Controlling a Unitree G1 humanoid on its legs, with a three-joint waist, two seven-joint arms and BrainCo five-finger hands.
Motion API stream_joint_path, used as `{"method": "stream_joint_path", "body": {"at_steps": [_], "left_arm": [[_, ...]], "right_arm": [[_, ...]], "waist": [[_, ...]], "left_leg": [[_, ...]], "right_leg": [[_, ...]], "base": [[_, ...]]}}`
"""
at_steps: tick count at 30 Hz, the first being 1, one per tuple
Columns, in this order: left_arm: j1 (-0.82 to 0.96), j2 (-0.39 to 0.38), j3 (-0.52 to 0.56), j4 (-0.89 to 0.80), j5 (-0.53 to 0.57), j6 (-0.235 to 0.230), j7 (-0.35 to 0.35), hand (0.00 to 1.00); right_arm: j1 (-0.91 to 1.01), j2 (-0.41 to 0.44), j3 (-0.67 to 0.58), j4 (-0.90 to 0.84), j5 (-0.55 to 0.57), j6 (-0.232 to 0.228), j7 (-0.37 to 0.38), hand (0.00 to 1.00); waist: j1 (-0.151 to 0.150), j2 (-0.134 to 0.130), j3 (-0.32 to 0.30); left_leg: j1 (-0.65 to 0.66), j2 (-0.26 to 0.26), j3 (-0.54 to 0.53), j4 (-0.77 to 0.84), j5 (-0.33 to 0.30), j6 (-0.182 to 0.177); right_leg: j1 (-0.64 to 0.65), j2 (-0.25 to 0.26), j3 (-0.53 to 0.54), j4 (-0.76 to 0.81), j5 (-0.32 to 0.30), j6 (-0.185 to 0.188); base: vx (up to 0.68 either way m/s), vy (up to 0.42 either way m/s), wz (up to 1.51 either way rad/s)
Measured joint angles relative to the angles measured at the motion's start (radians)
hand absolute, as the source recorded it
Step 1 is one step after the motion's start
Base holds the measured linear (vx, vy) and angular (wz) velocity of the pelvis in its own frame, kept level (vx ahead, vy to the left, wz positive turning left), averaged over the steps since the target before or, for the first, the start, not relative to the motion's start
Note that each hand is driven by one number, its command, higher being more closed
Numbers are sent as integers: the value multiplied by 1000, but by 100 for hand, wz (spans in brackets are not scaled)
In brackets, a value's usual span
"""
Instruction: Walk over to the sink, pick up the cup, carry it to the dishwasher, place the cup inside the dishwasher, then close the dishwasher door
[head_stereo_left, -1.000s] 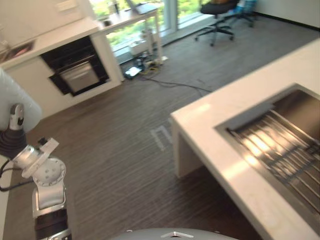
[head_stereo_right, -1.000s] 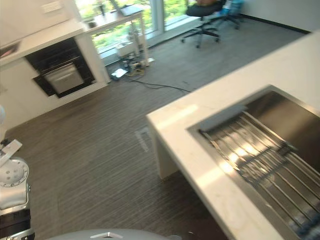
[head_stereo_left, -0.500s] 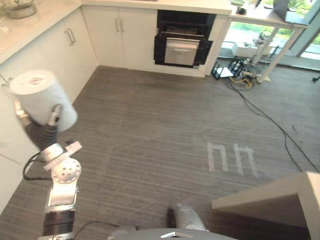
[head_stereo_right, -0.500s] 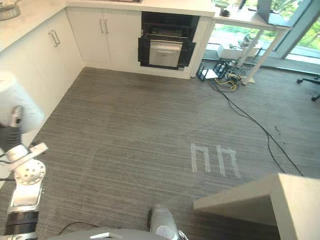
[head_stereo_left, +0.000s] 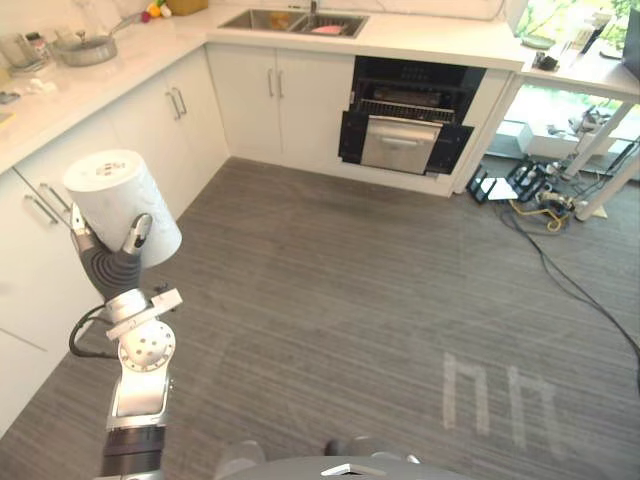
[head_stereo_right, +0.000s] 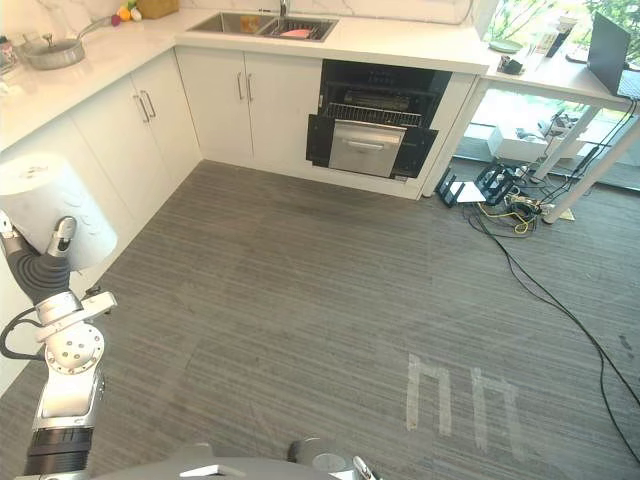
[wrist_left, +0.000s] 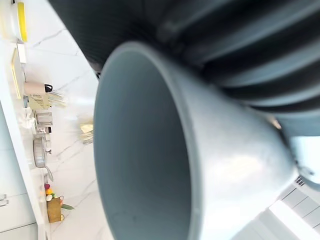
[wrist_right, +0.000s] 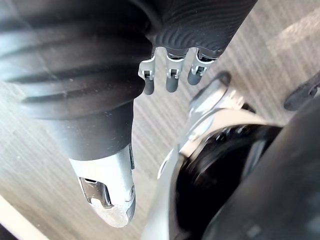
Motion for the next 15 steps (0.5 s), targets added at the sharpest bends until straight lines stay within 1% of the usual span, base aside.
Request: {"method": "stream_joint_path", "body": {"at_steps": [1,2,3,4,5,6,7,8,9,10,12,13,14,15], "left_arm": [[0,0,0,-1,-4,0,-4,100],[6,-3,0,-4,-8,0,-17,100],[26,-14,-1,-21,-7,3,-30,100],[40,-23,-5,-39,-7,6,-36,100],[62,-44,-10,-71,-7,9,-47,100],[77,-59,-14,-86,-7,9,-55,100],[89,-65,-11,-87,-8,10,-62,100],[107,-67,-4,-86,-8,12,-68,100],[113,-64,2,-85,-17,17,-78,100],[106,-66,9,-86,-38,17,-88,100],[120,-66,16,-85,-70,18,-102,100],[133,-67,16,-85,-83,18,-110,100],[136,-67,17,-85,-87,17,-111,100],[137,-67,20,-85,-86,13,-115,100]], "right_arm": [[-3,-1,0,0,6,1,1,0],[-11,-2,3,-1,10,3,2,0],[-18,-6,26,-3,11,8,1,0],[-21,-8,38,-6,11,15,0,0],[-27,-9,48,-7,12,26,-3,0],[-27,-15,60,-5,18,33,-8,0],[-27,-20,66,-3,22,36,-11,0],[-27,-29,70,-3,32,37,-18,0],[-30,-14,75,-8,32,34,-20,0],[-36,-5,76,-6,32,36,-17,0],[-41,2,78,0,31,34,-18,0],[-41,0,85,2,27,34,-17,0],[-41,-1,86,3,21,34,-17,0],[-42,-2,93,7,0,33,-16,0]], "waist": [[4,-1,2],[12,-4,7],[10,-12,11],[10,-16,10],[9,-20,10],[9,-21,11],[12,-21,11],[14,-15,6],[10,-43,11],[17,-62,30],[21,-73,43],[24,-73,43],[27,-73,43],[29,-65,43]], "left_leg": [[-15,-2,10,-31,-17,6],[-29,-7,46,-126,-44,16],[-33,-11,90,-260,-48,25],[-36,-17,103,-342,-42,29],[-47,-33,95,-514,3,28],[-48,-51,64,-684,104,18],[-34,-58,59,-741,172,12],[2,-76,72,-794,262,37],[5,-102,75,-782,239,46],[-12,-110,78,-721,210,59],[-23,-105,92,-638,169,80],[-19,-95,109,-602,148,89],[-11,-90,115,-590,133,88],[10,-79,127,-577,97,77]], "right_leg": [[16,-1,8,-13,-2,3],[46,-12,24,-28,-8,13],[72,-31,34,-41,-17,27],[78,-41,41,-43,-23,38],[84,-61,52,-44,-37,59],[93,-81,63,-43,-53,84],[98,-88,77,-40,-64,98],[108,-89,100,-38,-84,112],[110,-103,131,-37,-85,114],[117,-104,133,-37,-90,120],[141,-110,138,-39,-90,120],[151,-111,145,-33,-85,115],[157,-110,153,-29,-82,113],[167,-106,167,-21,-80,112]], "base": [[180,86,-36],[173,136,-27],[172,161,-27],[184,194,-22],[268,276,-16],[232,235,-19],[289,265,-18],[263,185,-9],[368,246,1],[324,180,8],[238,131,-7],[190,120,-25],[180,127,-44],[110,117,-53]]}}
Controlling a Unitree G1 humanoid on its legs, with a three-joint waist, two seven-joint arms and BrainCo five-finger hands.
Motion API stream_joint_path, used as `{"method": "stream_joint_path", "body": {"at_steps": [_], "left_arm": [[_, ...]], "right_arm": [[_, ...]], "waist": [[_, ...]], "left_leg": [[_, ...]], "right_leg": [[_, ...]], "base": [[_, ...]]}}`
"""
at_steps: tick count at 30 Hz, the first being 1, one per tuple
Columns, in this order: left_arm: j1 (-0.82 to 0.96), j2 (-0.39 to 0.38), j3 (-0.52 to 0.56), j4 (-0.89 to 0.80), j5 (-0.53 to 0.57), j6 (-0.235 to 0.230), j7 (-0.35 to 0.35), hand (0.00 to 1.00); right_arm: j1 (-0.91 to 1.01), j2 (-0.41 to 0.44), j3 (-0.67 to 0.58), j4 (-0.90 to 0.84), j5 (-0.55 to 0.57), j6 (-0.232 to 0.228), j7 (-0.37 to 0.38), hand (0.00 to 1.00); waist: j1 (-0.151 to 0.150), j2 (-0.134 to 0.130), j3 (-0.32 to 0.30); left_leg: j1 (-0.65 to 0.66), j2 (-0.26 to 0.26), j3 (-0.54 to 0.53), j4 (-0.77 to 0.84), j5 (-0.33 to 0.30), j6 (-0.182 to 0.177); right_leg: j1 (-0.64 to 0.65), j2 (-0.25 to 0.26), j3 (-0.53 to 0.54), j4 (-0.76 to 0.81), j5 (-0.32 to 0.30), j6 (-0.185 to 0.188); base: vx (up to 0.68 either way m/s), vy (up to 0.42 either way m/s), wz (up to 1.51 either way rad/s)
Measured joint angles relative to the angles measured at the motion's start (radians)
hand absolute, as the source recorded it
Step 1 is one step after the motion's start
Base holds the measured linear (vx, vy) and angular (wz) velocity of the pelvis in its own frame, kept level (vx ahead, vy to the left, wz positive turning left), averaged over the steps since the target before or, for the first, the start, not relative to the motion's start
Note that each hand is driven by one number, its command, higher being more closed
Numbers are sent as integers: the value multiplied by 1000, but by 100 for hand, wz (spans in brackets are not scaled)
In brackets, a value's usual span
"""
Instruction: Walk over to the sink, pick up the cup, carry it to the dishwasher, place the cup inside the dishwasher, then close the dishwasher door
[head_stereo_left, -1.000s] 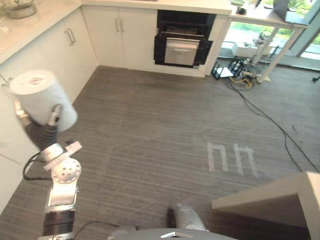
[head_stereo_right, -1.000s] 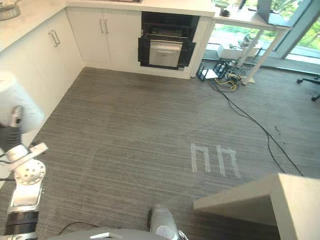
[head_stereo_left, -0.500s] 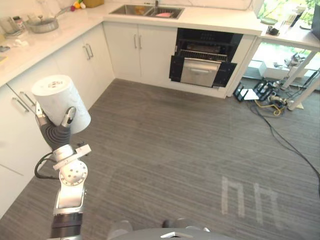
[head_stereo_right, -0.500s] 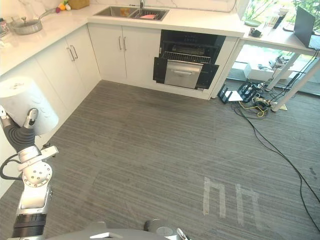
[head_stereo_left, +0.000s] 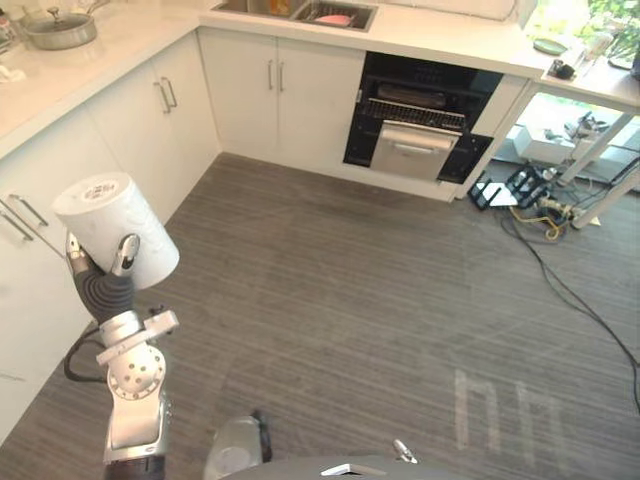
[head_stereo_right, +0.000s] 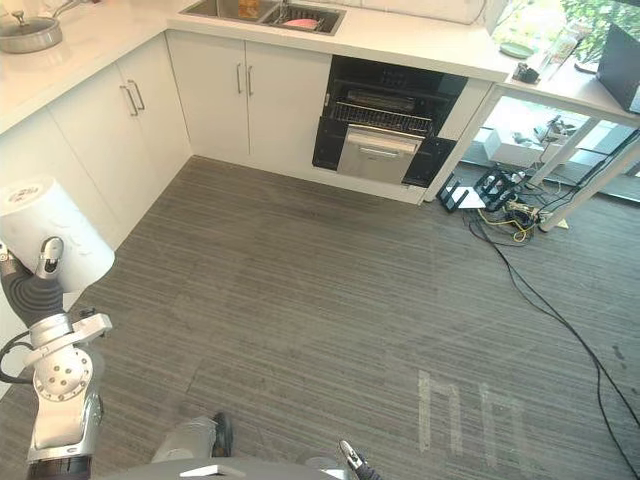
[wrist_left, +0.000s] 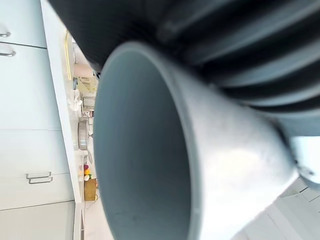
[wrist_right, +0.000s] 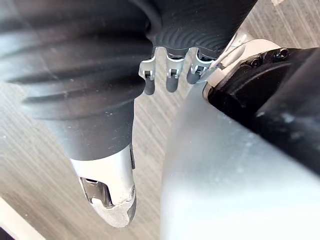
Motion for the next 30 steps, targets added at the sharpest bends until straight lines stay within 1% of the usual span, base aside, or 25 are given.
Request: {"method": "stream_joint_path", "body": {"at_steps": [2,4,5,6,7,8,9,10,11,12,14,15,16,17,18,19,22,23,24,25,26,27,28,29,30], "left_arm": [[-1,-2,7,0,2,-3,-12,100],[-1,-1,13,10,4,-2,-39,100],[-6,6,19,15,3,-1,-57,100],[-19,15,13,16,4,-3,-73,100],[-21,14,8,16,11,-6,-81,100],[-17,17,-7,17,24,-8,-83,100],[-13,19,-32,17,27,-9,-83,100],[-13,15,-49,16,27,-9,-85,100],[-14,11,-67,21,27,-11,-89,100],[-17,10,-59,27,21,-18,-88,100],[-45,11,-53,58,12,-18,-89,100],[-56,9,-61,70,9,-18,-90,100],[-62,9,-75,82,9,-18,-97,100],[-66,17,-103,91,9,-17,-105,100],[-69,24,-121,91,9,-17,-108,100],[-68,25,-135,95,9,-17,-107,100],[-60,16,-163,80,10,-23,-79,100],[-59,10,-169,80,10,-25,-75,100],[-49,-13,-200,81,11,-17,-74,100],[-39,-32,-231,78,11,7,-78,100],[-38,-37,-242,78,11,13,-79,100],[-42,-58,-277,77,14,24,-81,100],[-46,-72,-291,77,21,27,-81,100],[-55,-91,-309,75,23,29,-82,100],[-70,-90,-314,76,22,32,-82,100]], "right_arm": [[-11,-17,9,28,-20,-16,13,0],[-16,-20,8,43,-38,-22,17,0],[-20,-10,7,39,-36,-30,16,0],[-13,7,2,39,-24,-35,14,0],[-9,10,3,43,-23,-35,12,0],[-6,14,5,48,-25,-37,4,0],[-11,13,4,44,-26,-39,-5,0],[-9,0,1,40,-25,-40,-5,0],[-20,-26,-30,42,-22,-43,-4,0],[-36,-19,-58,44,-18,-43,11,0],[-43,11,-91,56,-38,-58,38,0],[-49,25,-116,65,-46,-58,43,0],[-52,26,-119,71,-62,-60,40,0],[-38,30,-119,74,-84,-58,39,0],[-28,40,-122,76,-91,-58,38,0],[-25,42,-136,78,-105,-56,38,0],[19,48,-121,86,-127,-32,25,0],[24,44,-120,86,-126,-26,17,0],[44,28,-118,73,-126,-10,16,0],[42,17,-115,81,-126,2,-4,0],[43,18,-115,81,-126,4,-5,0],[57,7,-115,73,-125,11,-1,0],[63,7,-115,71,-125,12,0,0],[74,-3,-117,70,-126,13,0,0],[81,-4,-125,69,-126,9,-3,0]], "waist": [[-3,9,-4],[11,10,-17],[16,-13,-32],[14,-54,-31],[13,-70,-28],[18,-97,-38],[12,-103,-49],[2,-76,-48],[-6,-32,-37],[-10,-23,-32],[-15,-12,-18],[-23,-13,-9],[-33,-8,-5],[-45,-16,0],[-50,-29,5],[-50,-34,12],[-46,-28,-2],[-46,-14,0],[-58,30,-13],[-71,42,-26],[-74,43,-26],[-85,55,-25],[-91,65,-24],[-92,83,-21],[-92,87,-9]], "left_leg": [[20,2,1,5,-51,-22],[52,-28,6,-59,-61,-13],[74,-63,17,-95,-52,2],[103,-116,13,-106,-46,15],[117,-145,5,-109,-42,17],[132,-190,-1,-142,-34,20],[157,-227,-14,-163,-33,21],[162,-225,-35,-165,-40,31],[208,-220,-87,-232,-19,66],[243,-218,-97,-276,-10,77],[278,-205,-112,-289,-16,82],[294,-192,-119,-288,-24,84],[307,-176,-131,-285,-37,79],[315,-164,-144,-287,-50,72],[328,-168,-160,-285,-65,65],[351,-169,-163,-276,-82,50],[418,-142,-185,-214,-219,20],[425,-129,-181,-204,-249,18],[453,-86,-178,-216,-281,5],[414,-56,-149,-52,-258,-11],[392,-47,-140,7,-246,-17],[298,-11,-131,231,-161,-83],[251,9,-131,338,-89,-116],[156,68,-112,542,19,-136],[82,124,-77,696,-5,-98]], "right_leg": [[0,0,6,27,1,-3],[-39,-16,-1,123,-19,6],[-137,-50,-26,395,-53,36],[-175,-96,-49,604,-13,77],[-189,-127,-67,649,-7,92],[-245,-168,-80,759,45,90],[-296,-211,-87,822,137,28],[-316,-204,-104,845,203,24],[-351,-185,-116,896,318,27],[-401,-167,-123,926,191,14],[-476,-135,-174,850,40,-7],[-499,-115,-207,730,13,-3],[-510,-92,-231,541,26,4],[-508,-72,-230,247,103,29],[-515,-80,-227,102,146,44],[-517,-83,-228,37,172,53],[-472,-66,-226,54,210,-16],[-483,-54,-226,75,255,-39],[-488,-19,-251,125,275,-42],[-483,-10,-265,196,234,-49],[-479,-10,-268,206,219,-48],[-444,-9,-285,216,178,-52],[-421,-2,-289,210,159,-54],[-365,14,-292,186,125,-60],[-290,27,-297,156,88,-71]], "base": [[30,90,-46],[-9,54,-54],[41,26,-20],[78,22,10],[93,17,42],[123,60,48],[259,90,55],[341,124,63],[327,117,39],[187,96,20],[131,31,7],[181,-2,25],[234,-12,43],[322,-40,52],[310,-57,55],[381,-94,39],[567,-147,11],[585,-182,-5],[737,-176,-6],[615,-140,0],[627,-161,9],[493,-136,13],[753,-165,15],[773,-106,11],[626,-78,8]]}}
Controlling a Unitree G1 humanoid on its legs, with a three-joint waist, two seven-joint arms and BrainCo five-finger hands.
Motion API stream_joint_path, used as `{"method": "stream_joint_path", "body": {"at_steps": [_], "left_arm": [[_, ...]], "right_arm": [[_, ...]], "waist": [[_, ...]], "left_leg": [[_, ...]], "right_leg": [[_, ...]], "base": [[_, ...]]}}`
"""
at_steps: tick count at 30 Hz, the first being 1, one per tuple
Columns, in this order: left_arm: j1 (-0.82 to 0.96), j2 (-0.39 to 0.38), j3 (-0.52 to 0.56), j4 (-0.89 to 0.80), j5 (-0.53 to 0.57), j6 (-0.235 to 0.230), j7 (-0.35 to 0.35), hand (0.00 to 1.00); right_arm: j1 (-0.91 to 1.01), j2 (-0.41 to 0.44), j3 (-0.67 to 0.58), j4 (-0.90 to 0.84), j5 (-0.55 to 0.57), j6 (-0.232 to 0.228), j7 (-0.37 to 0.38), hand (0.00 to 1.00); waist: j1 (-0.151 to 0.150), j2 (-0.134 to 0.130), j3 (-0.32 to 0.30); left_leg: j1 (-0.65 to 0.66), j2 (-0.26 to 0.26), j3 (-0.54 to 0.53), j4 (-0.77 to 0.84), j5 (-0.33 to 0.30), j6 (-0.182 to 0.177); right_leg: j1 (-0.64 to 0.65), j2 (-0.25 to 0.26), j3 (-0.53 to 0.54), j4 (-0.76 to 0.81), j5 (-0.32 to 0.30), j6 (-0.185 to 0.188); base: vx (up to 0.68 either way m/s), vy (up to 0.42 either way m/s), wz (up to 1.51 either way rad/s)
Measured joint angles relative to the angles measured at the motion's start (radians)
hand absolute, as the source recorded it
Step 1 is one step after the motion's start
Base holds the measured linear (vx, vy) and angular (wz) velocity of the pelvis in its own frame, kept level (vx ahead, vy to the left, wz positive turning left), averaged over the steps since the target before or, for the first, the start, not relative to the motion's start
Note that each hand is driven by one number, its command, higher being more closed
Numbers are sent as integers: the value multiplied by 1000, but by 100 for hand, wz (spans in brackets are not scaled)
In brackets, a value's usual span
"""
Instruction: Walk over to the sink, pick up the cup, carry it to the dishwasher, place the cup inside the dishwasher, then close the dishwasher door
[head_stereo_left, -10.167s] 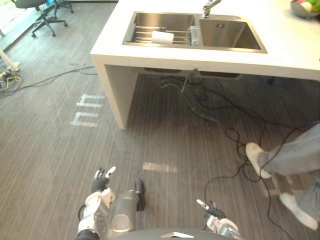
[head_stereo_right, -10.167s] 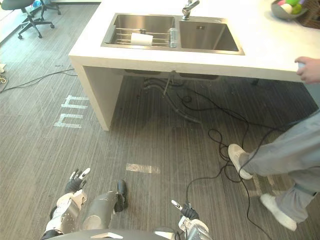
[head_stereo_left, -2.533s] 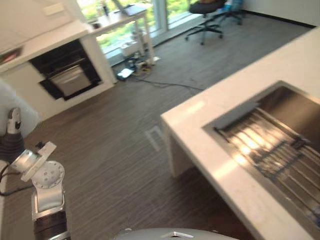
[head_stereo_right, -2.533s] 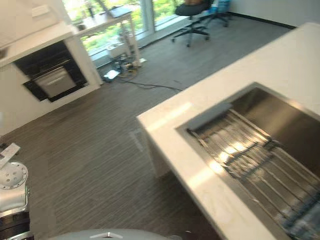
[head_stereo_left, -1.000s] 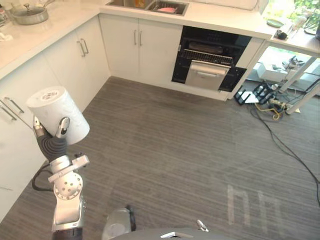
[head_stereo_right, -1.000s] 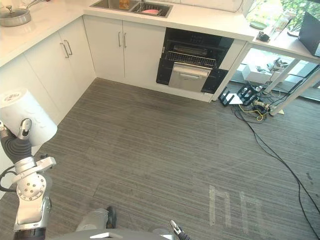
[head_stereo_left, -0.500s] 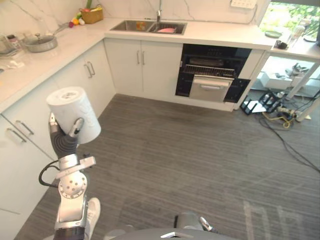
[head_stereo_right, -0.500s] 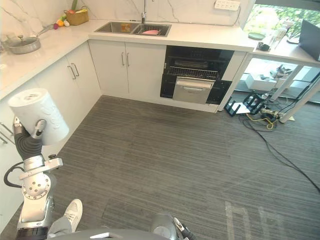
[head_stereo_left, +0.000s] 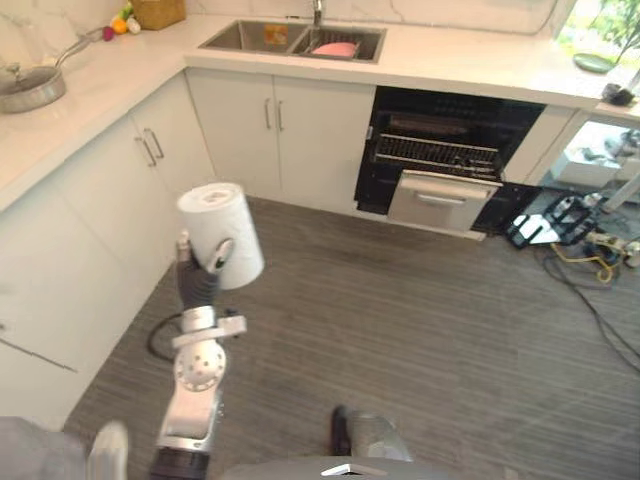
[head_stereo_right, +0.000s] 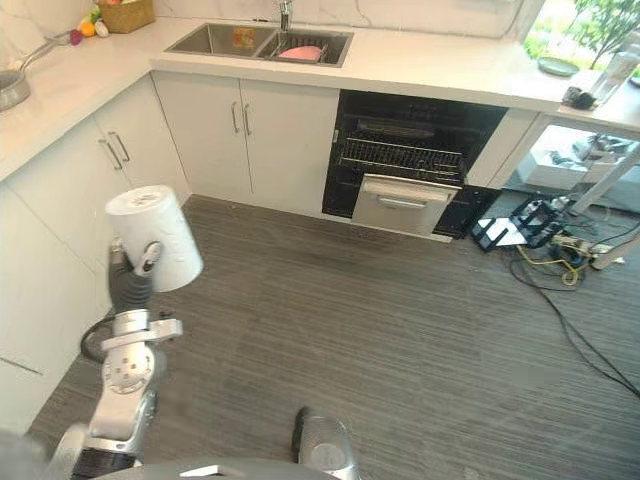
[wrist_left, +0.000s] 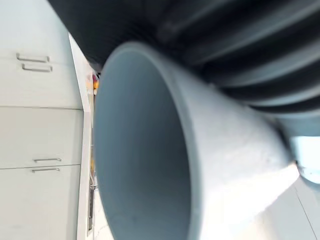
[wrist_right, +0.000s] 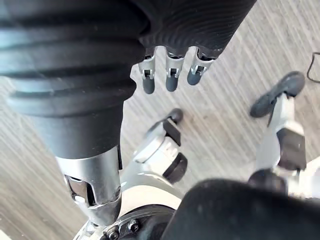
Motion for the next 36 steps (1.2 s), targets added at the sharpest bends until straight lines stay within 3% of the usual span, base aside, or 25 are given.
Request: {"method": "stream_joint_path", "body": {"at_steps": [2,4,5,7,9,10,11,12,13,16,18,19,20,21,22,24,26,28,29,30,31,32,33,35,36], "left_arm": [[-7,6,12,-1,-3,8,1,100],[-7,28,20,-20,-5,9,0,100],[-9,36,22,-48,-4,9,-1,100],[-5,34,18,-82,-3,8,-6,100],[0,34,21,-118,-3,9,-6,100],[0,56,51,-119,-3,7,-4,100],[0,56,51,-119,-3,7,-4,100],[3,84,101,-119,-7,8,0,100],[-5,109,140,-122,-14,8,4,100],[-2,111,169,-139,-16,13,0,100],[-5,113,180,-158,-15,15,-19,100],[-4,116,180,-185,-3,16,-24,100],[-4,117,178,-196,5,15,-26,100],[-4,117,171,-198,24,15,-27,100],[-4,115,174,-196,36,25,-23,100],[-4,110,178,-175,35,35,-1,100],[-7,109,172,-147,36,39,7,100],[-16,112,164,-109,35,40,6,100],[-18,113,155,-86,35,42,6,100],[-5,111,146,-71,36,42,6,100],[4,113,139,-70,36,41,8,100],[8,121,134,-69,35,30,10,100],[14,101,134,-59,35,23,12,100],[13,88,125,-60,35,21,6,100],[4,89,121,-59,35,21,1,100]], "right_arm": [[9,7,-2,6,1,-11,-1,0],[2,2,-12,6,1,-26,1,0],[-15,-5,-21,17,1,-28,-7,0],[-20,-23,-14,28,1,-25,-5,0],[-13,-42,-8,44,3,-24,-2,0],[-18,-34,-9,48,12,-22,-8,0],[-18,-34,-9,48,12,-22,-8,0],[-29,-10,3,59,11,-21,-12,0],[-42,2,33,70,9,-19,-9,0],[-44,6,48,83,2,2,-10,0],[-44,7,47,81,13,26,-8,0],[-48,11,46,76,14,37,1,0],[-49,13,44,73,13,44,5,0],[-49,13,44,67,9,61,22,0],[-49,22,29,61,9,72,33,0],[-49,42,18,43,10,72,43,0],[-57,56,18,43,12,72,57,0],[-53,57,20,46,9,73,42,0],[-27,62,20,50,0,72,31,0],[-2,62,24,66,-2,71,22,0],[16,61,27,77,-7,70,18,0],[44,71,29,91,-32,72,20,0],[40,59,28,113,-41,79,19,0],[22,45,30,116,-39,92,25,0],[7,37,31,118,-34,99,25,0]], "waist": [[10,-25,13],[42,-25,9],[49,-25,10],[61,-29,12],[69,2,7],[73,-9,15],[73,-9,15],[69,-52,19],[68,-90,14],[82,-107,6],[79,-123,-11],[76,-143,-13],[75,-151,-13],[67,-151,-11],[64,-141,-3],[57,-141,-3],[49,-135,-1],[20,-132,2],[12,-138,6],[9,-139,8],[4,-145,8],[-3,-166,2],[-1,-146,9],[-3,-67,12],[-6,-53,15]], "left_leg": [[-82,26,45,21,-49,55],[-136,14,110,-168,-82,66],[-175,-17,124,-364,-86,63],[-196,-84,92,-715,-9,41],[-186,-90,7,-1050,133,-4],[-164,-88,-2,-1018,288,30],[-164,-88,-2,-1018,288,30],[-162,-101,12,-960,278,62],[-168,-108,7,-897,215,64],[-126,-159,-5,-847,132,80],[-67,-228,13,-865,95,109],[-43,-273,18,-857,66,130],[-29,-293,17,-854,52,137],[10,-317,1,-856,26,151],[49,-317,-13,-864,7,161],[121,-296,-33,-905,-5,162],[168,-260,-45,-942,-14,152],[182,-230,-68,-955,-29,141],[212,-241,-83,-973,-36,130],[256,-252,-77,-987,-50,116],[276,-258,-73,-986,-63,106],[307,-277,-72,-983,-101,85],[329,-253,-80,-978,-134,60],[317,-182,-74,-952,-159,47],[318,-160,-71,-947,-161,50]], "right_leg": [[116,-6,3,-62,-28,6],[180,-18,37,-122,-30,29],[202,-34,57,-148,-34,43],[232,-62,83,-178,-39,65],[267,-36,131,-206,-60,102],[303,-43,174,-207,-98,132],[303,-43,174,-207,-98,132],[308,-70,211,-194,-94,121],[308,-82,225,-179,-68,102],[320,-127,237,-94,-49,99],[228,-200,239,179,-48,124],[149,-253,250,364,6,192],[116,-276,254,444,56,210],[62,-298,257,575,196,174],[3,-295,240,688,126,139],[-82,-259,152,719,-26,90],[-168,-180,68,540,-101,81],[-185,-94,57,124,-30,107],[-189,-84,66,-90,55,122],[-188,-91,63,-150,117,135],[-183,-99,57,-148,150,128],[-162,-112,40,-140,233,55],[-166,-87,32,-101,281,14],[-167,-25,17,-106,240,-7],[-169,0,13,-96,217,-14]], "base": [[496,-54,-11],[478,17,-50],[566,113,-51],[479,168,-50],[461,243,-65],[441,270,-54],[470,315,-72],[362,223,-53],[406,243,-60],[316,213,-20],[286,178,11],[228,130,21],[357,198,31],[308,148,32],[374,141,29],[308,51,11],[291,-30,13],[294,-82,47],[378,-124,61],[425,-139,58],[525,-175,60],[650,-219,46],[548,-187,29],[461,-129,-14],[484,-147,-20]]}}
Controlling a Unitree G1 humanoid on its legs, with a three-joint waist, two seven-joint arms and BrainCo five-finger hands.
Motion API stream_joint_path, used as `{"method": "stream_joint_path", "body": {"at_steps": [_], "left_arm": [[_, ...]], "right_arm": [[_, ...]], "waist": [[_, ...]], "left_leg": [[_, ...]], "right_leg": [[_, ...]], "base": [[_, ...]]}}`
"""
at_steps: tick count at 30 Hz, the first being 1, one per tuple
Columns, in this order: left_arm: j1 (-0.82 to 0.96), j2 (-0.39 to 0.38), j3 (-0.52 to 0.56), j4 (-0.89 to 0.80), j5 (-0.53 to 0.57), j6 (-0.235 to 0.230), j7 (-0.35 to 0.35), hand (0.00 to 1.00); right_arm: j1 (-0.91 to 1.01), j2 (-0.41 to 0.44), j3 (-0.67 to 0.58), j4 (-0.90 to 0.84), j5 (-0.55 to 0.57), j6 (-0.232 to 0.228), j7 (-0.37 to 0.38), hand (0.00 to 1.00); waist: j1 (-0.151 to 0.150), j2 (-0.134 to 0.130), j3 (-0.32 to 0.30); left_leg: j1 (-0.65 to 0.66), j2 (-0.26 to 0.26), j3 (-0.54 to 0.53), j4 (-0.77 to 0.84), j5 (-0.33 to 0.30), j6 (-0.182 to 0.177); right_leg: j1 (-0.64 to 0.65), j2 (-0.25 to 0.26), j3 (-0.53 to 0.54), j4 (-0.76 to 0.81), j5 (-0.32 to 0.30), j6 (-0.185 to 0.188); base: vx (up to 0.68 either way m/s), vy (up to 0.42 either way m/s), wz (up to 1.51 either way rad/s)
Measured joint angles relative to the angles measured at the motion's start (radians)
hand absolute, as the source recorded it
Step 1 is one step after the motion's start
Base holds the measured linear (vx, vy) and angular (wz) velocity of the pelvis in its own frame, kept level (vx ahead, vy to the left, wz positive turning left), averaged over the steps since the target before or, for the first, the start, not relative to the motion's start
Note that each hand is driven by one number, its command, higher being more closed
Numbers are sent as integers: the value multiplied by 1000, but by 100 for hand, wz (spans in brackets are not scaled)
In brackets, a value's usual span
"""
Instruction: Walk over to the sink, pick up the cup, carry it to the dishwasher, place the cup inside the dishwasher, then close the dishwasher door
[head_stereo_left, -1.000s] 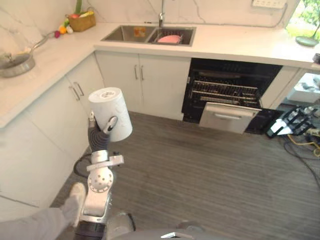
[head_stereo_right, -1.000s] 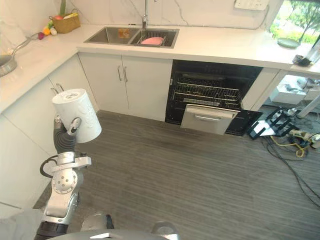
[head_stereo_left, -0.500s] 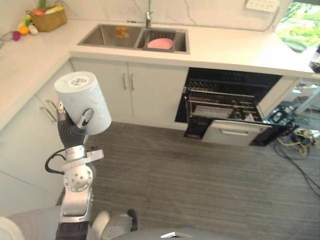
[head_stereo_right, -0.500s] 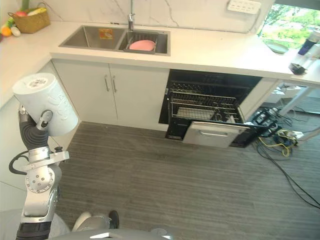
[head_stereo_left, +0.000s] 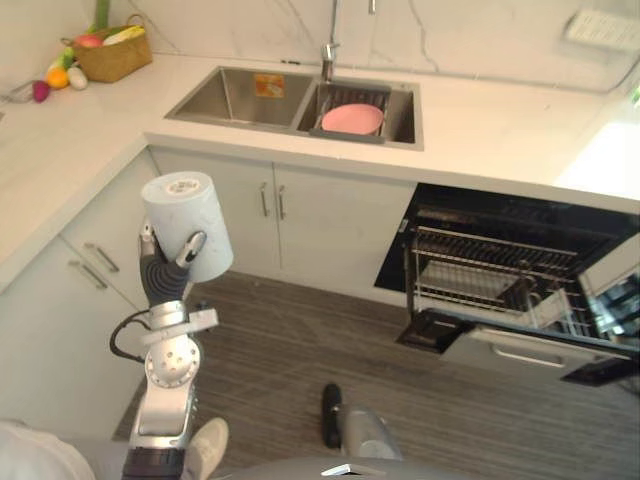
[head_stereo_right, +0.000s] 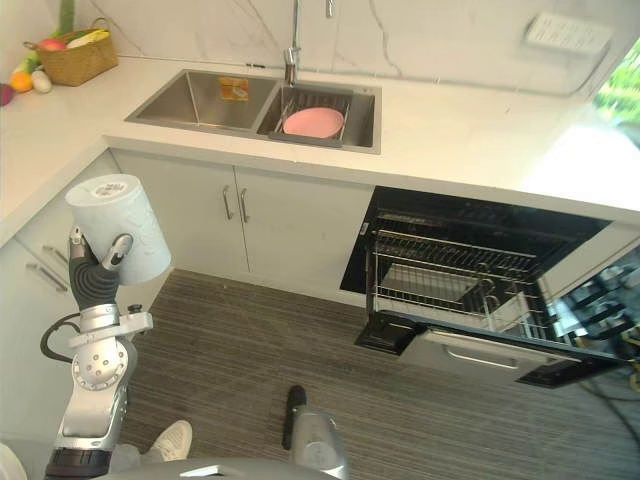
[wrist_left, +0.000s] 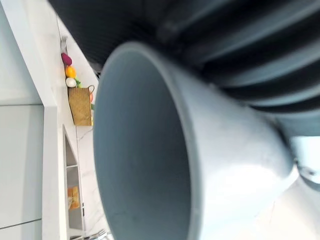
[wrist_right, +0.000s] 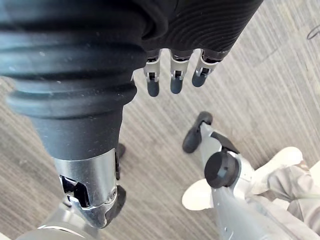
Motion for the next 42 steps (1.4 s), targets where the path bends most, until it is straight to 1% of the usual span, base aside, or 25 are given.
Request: {"method": "stream_joint_path", "body": {"at_steps": [3,4,5,6,7,8,9,10,13,15,17,19,20,22,24,25,27,29,32,35,37,38,39,40,42], "left_arm": [[-48,1,-37,0,1,-3,-7,100],[-44,1,-47,0,1,-3,-7,100],[-37,2,-61,0,1,-4,-7,100],[-36,0,-71,0,0,-4,-7,100],[-37,-1,-80,-2,0,-4,-9,100],[-37,-1,-79,-2,-1,-5,-10,100],[-37,0,-72,-5,-2,-8,-22,100],[-35,0,-74,-15,-5,-16,-25,100],[-12,1,-72,-91,-8,-33,-28,100],[15,1,-69,-206,-9,-42,-29,100],[14,2,-59,-238,-30,-59,-46,100],[17,1,-58,-229,-63,-62,-71,100],[19,1,-52,-231,-82,-72,-89,100],[26,13,-19,-238,-97,-80,-113,100],[28,22,10,-244,-99,-95,-138,100],[29,21,10,-246,-98,-103,-152,100],[33,19,17,-260,-97,-115,-173,100],[33,20,29,-275,-97,-115,-181,100],[33,21,83,-291,-107,-116,-201,100],[32,20,178,-328,-159,-117,-218,100],[31,20,249,-372,-186,-115,-219,100],[27,21,263,-385,-191,-115,-219,100],[10,22,292,-408,-201,-116,-224,100],[-2,24,308,-417,-213,-119,-224,100],[-14,40,370,-443,-254,-122,-224,100]], "right_arm": [[-21,13,25,-4,38,15,3,0],[-21,14,28,-3,40,16,12,0],[-20,8,28,-2,46,18,16,0],[-19,1,28,-1,47,19,16,0],[-19,-22,36,-4,59,16,14,0],[-20,-27,35,-4,60,13,13,0],[-21,-33,32,-10,76,6,12,0],[-22,-45,23,-31,77,4,12,0],[-53,-57,14,-37,82,3,10,0],[-76,-68,10,-36,81,2,10,0],[-74,-69,-11,-32,84,3,8,0],[-62,-71,-23,-35,85,1,8,0],[-62,-80,-22,-37,84,-2,8,0],[-61,-63,-20,-36,80,-12,3,0],[-49,-22,-21,-33,79,-11,-4,0],[-41,-7,-21,-33,81,-11,-5,0],[-30,15,-38,-25,97,-15,-11,0],[-28,16,-55,-25,128,-30,-12,0],[-27,9,-88,-33,170,-79,-19,0],[-38,-1,-93,-40,207,-127,-57,0],[-60,-21,-92,-56,212,-147,-91,0],[-69,-27,-92,-69,212,-149,-98,0],[-89,-33,-93,-77,212,-170,-102,0],[-102,-33,-92,-78,212,-181,-103,0],[-128,-34,-94,-118,212,-221,-118,0]], "waist": [[-11,-17,10],[-10,-28,12],[-5,-24,15],[-1,-24,15],[1,-1,29],[3,4,32],[9,12,36],[24,3,39],[32,2,39],[41,4,40],[44,8,42],[57,11,42],[71,42,38],[78,11,34],[75,-50,17],[74,-71,6],[72,-82,-1],[60,-76,-10],[56,-41,-46],[59,-30,-45],[66,-19,-34],[67,-9,-30],[68,12,-23],[70,13,-23],[83,12,-23]], "left_leg": [[18,39,33,62,10,5],[0,43,44,136,15,6],[-49,57,43,251,28,-12],[-100,76,39,389,59,-61],[-222,133,47,674,181,-77],[-237,140,53,702,166,-74],[-279,144,87,727,84,-51],[-311,120,128,633,21,-31],[-355,53,82,400,-1,-21],[-430,16,-32,146,97,-52],[-490,37,-73,75,158,-74],[-468,54,-76,12,193,-75],[-431,83,-103,1,208,-87],[-409,62,-101,87,240,-101],[-394,13,-98,122,229,-81],[-388,-5,-82,120,221,-68],[-365,-35,-33,100,208,-45],[-337,-46,-16,87,199,-30],[-303,-44,-7,63,189,-8],[-234,-4,99,57,173,12],[-141,51,227,20,155,2],[-121,69,253,13,145,7],[-103,106,313,11,130,-2],[-98,121,336,10,125,-7],[-69,160,404,-6,109,-36]], "right_leg": [[-9,28,-20,110,-123,-28],[-10,25,-30,135,-152,-33],[2,24,-36,140,-169,-36],[26,31,-38,124,-175,-39],[108,65,-12,52,-173,-50],[120,69,-2,42,-172,-51],[153,72,29,17,-170,-54],[193,66,75,-20,-168,-54],[239,62,160,-66,-163,-54],[285,59,236,-114,-165,-39],[325,67,275,-123,-173,-2],[376,76,341,-98,-210,32],[392,108,395,-62,-250,46],[396,92,450,-13,-297,68],[389,50,507,7,-335,85],[381,22,497,10,-342,92],[360,-40,424,25,-335,101],[357,-67,363,29,-313,117],[328,-82,242,37,-277,107],[302,-109,23,85,-272,108],[291,-128,-225,124,-247,88],[283,-126,-264,138,-236,90],[251,-130,-311,155,-276,59],[230,-138,-320,152,-278,55],[166,-190,-330,71,-216,68]], "base": [[338,-148,-11],[261,-136,-28],[268,-73,-37],[332,-31,-50],[290,31,-43],[279,51,-58],[330,76,-71],[330,69,-82],[214,73,-75],[262,144,-89],[345,231,-88],[318,255,-126],[395,441,-168],[347,450,-161],[218,338,-103],[179,272,-73],[164,204,-76],[107,109,-61],[135,73,-106],[120,15,-147],[74,-42,-173],[39,-40,-159],[11,-12,-117],[-10,7,-130],[107,-39,-98]]}}
